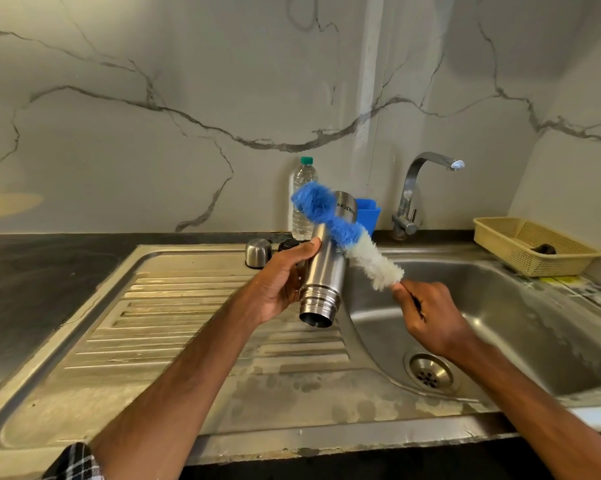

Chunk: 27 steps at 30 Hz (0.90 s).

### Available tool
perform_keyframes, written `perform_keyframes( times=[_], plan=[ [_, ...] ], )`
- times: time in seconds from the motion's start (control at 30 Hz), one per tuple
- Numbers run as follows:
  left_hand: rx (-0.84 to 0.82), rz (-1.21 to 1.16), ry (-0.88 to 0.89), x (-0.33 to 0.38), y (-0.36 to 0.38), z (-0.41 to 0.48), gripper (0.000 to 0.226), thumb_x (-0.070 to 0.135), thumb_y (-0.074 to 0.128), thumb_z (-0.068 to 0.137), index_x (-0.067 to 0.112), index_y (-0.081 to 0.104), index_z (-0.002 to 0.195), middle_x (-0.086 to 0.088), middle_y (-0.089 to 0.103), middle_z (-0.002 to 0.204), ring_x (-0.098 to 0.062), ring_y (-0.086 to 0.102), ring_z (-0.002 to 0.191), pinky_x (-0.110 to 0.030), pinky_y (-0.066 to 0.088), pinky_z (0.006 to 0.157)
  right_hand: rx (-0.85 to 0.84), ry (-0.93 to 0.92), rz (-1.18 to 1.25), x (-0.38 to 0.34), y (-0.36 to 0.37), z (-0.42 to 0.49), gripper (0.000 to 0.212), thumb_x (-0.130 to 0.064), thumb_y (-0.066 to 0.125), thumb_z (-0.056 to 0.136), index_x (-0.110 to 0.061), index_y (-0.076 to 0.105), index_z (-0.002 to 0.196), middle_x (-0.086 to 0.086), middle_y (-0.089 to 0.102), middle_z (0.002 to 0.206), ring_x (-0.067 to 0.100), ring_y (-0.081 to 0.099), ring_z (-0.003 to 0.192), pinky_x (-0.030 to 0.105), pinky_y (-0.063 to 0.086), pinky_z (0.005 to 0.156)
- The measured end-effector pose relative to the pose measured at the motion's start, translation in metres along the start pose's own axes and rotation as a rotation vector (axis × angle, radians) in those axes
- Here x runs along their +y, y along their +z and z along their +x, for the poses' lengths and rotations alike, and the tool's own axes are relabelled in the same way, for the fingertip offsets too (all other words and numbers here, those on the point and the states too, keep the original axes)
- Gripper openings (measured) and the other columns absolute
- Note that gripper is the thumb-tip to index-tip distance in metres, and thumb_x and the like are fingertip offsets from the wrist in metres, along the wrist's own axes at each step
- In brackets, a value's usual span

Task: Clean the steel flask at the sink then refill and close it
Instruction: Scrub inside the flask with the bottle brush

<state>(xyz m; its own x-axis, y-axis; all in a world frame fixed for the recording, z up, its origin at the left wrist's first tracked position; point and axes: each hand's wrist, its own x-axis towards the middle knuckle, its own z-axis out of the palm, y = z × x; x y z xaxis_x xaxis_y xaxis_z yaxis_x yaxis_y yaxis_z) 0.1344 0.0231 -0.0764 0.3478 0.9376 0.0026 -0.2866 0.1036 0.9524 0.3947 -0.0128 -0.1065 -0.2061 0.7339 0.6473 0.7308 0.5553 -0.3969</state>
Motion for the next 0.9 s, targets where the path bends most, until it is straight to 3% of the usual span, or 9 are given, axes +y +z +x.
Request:
perform_keyframes(
  times=[0.17, 0.3, 0.4, 0.53, 0.63, 0.77, 0.9],
  plan=[
    [0.0, -0.031, -0.022, -0.002, 0.002, 0.002, 0.067, 0.042, 0.08, 0.079, 0.004, 0.061, 0.131, -0.026, 0.061, 0.136, -0.046, 0.056, 0.129, -0.06, 0.039, 0.115, 0.044, 0.14, -0.029, 0.008, -0.005, 0.006, 0.045, -0.017, 0.049, 0.103, -0.026, 0.044, 0.059, -0.009, 0.041, 0.049, 0.007, 0.049, 0.05, 0.017, 0.029, 0.044],
    [0.009, 0.006, -0.009, -0.001, 0.002, 0.002, 0.065, 0.043, 0.078, 0.076, 0.005, 0.062, 0.127, -0.018, 0.068, 0.122, -0.035, 0.066, 0.11, -0.051, 0.048, 0.107, -0.016, 0.069, -0.009, 0.007, -0.005, 0.002, 0.044, -0.015, 0.05, 0.102, -0.03, 0.045, 0.062, -0.011, 0.041, 0.048, 0.008, 0.049, 0.046, 0.015, 0.029, 0.044],
    [0.007, 0.01, -0.01, 0.001, -0.001, 0.002, 0.067, 0.043, 0.08, 0.074, 0.005, 0.063, 0.127, -0.02, 0.067, 0.124, -0.035, 0.064, 0.111, -0.055, 0.045, 0.111, 0.002, 0.14, -0.025, 0.009, -0.005, 0.007, 0.041, -0.016, 0.049, 0.103, -0.022, 0.049, 0.062, -0.009, 0.044, 0.049, 0.008, 0.049, 0.048, 0.018, 0.028, 0.044],
    [0.001, 0.123, 0.001, 0.0, -0.001, 0.001, 0.05, 0.05, 0.082, 0.071, 0.017, 0.077, 0.109, -0.022, 0.066, 0.126, -0.036, 0.062, 0.111, -0.061, 0.04, 0.112, -0.014, 0.042, -0.013, 0.011, -0.004, 0.0, 0.04, -0.014, 0.051, 0.102, -0.021, 0.051, 0.063, -0.007, 0.044, 0.048, 0.014, 0.048, 0.047, 0.019, 0.029, 0.044],
    [-0.014, 0.152, -0.015, 0.001, 0.0, -0.001, 0.044, 0.052, 0.084, 0.07, 0.023, 0.08, 0.102, -0.017, 0.067, 0.12, -0.034, 0.06, 0.109, -0.058, 0.04, 0.111, 0.059, 0.16, -0.03, 0.015, -0.005, 0.007, 0.041, -0.017, 0.051, 0.102, -0.012, 0.054, 0.062, -0.005, 0.045, 0.05, 0.013, 0.043, 0.044, 0.023, 0.029, 0.046],
    [-0.027, 0.222, -0.02, 0.0, 0.005, -0.002, 0.041, 0.047, 0.079, 0.081, 0.023, 0.076, 0.114, -0.008, 0.07, 0.111, -0.026, 0.064, 0.102, -0.043, 0.05, 0.092, 0.025, 0.115, -0.026, 0.015, -0.007, 0.003, 0.046, -0.016, 0.052, 0.102, -0.028, 0.044, 0.059, -0.01, 0.04, 0.047, 0.011, 0.043, 0.044, 0.02, 0.028, 0.044],
    [-0.024, 0.162, -0.029, 0.003, 0.004, -0.003, 0.031, 0.044, 0.08, 0.081, 0.024, 0.08, 0.105, -0.011, 0.07, 0.113, -0.029, 0.063, 0.105, -0.053, 0.046, 0.106, 0.068, 0.192, -0.062, 0.017, -0.011, 0.009, 0.043, -0.018, 0.05, 0.103, -0.019, 0.049, 0.06, -0.007, 0.044, 0.05, 0.01, 0.039, 0.043, 0.03, 0.03, 0.047]
  ],
)
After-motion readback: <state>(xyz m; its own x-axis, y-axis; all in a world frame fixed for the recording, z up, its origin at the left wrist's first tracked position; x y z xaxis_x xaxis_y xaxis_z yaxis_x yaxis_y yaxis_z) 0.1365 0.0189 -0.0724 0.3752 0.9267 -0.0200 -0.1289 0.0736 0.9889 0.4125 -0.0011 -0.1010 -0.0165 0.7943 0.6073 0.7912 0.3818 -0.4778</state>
